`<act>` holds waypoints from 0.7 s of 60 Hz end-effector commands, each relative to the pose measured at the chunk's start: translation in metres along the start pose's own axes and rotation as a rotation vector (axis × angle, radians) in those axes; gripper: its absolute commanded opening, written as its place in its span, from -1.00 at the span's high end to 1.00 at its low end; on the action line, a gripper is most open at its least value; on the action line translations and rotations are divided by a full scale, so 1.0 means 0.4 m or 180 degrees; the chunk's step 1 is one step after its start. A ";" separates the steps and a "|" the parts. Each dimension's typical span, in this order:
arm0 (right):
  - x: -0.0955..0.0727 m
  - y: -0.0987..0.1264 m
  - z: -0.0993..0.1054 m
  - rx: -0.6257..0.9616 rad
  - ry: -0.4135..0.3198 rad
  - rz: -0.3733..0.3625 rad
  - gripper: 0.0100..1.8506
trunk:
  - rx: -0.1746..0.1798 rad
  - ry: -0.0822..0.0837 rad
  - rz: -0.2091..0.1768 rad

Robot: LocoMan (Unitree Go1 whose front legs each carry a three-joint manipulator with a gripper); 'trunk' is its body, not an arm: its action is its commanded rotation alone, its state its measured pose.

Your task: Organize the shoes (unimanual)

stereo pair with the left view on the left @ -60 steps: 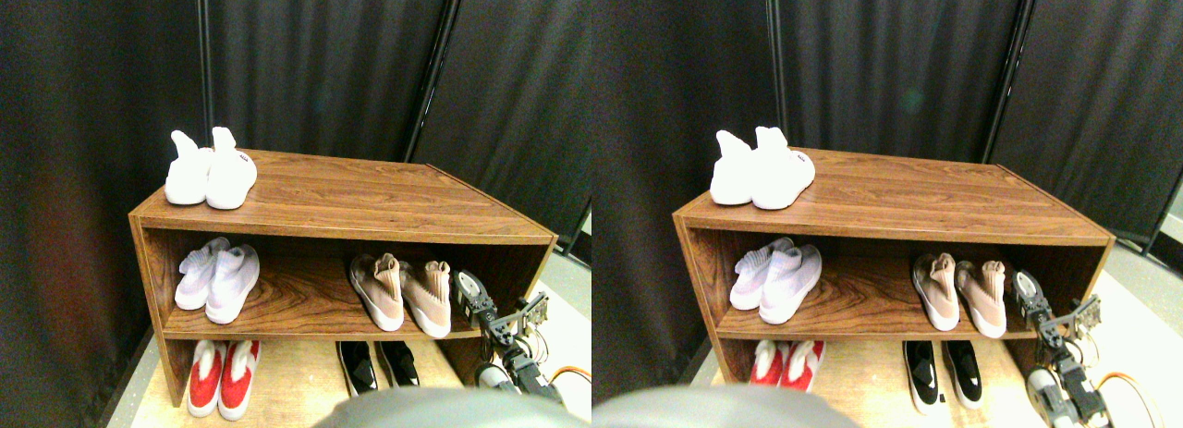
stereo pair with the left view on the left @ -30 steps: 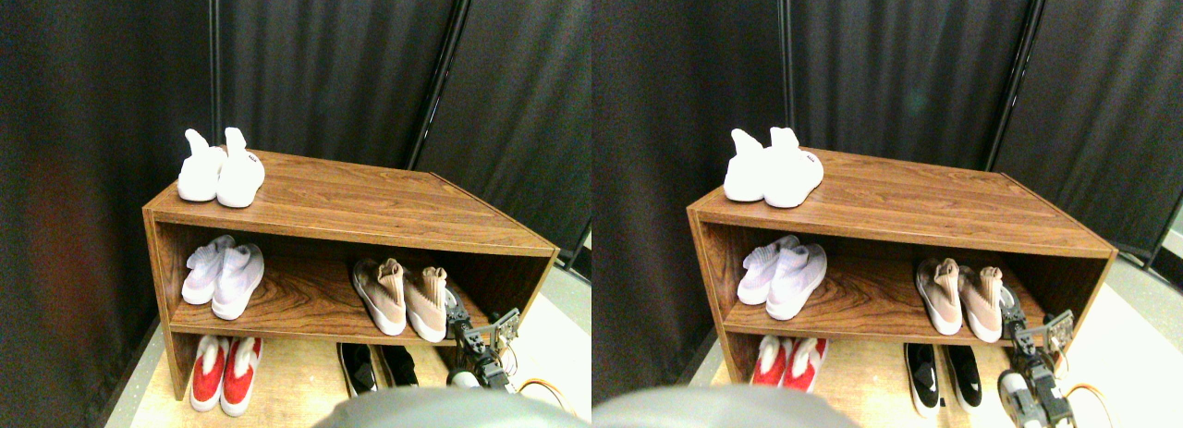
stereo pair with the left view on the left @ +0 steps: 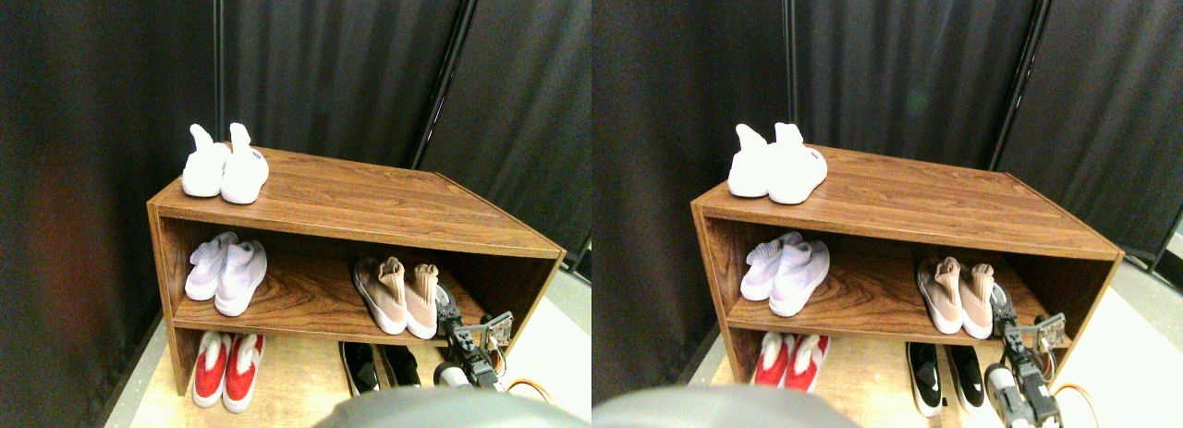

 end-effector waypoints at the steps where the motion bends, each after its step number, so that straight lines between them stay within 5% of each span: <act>1: 0.008 0.015 0.019 -0.0038 -0.0104 0.0115 0.94 | -0.0013 0.0041 0.0013; 23: -0.025 0.064 0.077 -0.0254 0.0210 0.0488 0.94 | 0.0044 0.0023 -0.0094; 30: -0.048 0.086 0.094 -0.0409 0.0071 0.0547 0.94 | 0.0060 0.0010 -0.0121; 42: -0.094 0.111 0.134 -0.0347 0.0154 0.0715 0.94 | 0.0067 0.0015 -0.0160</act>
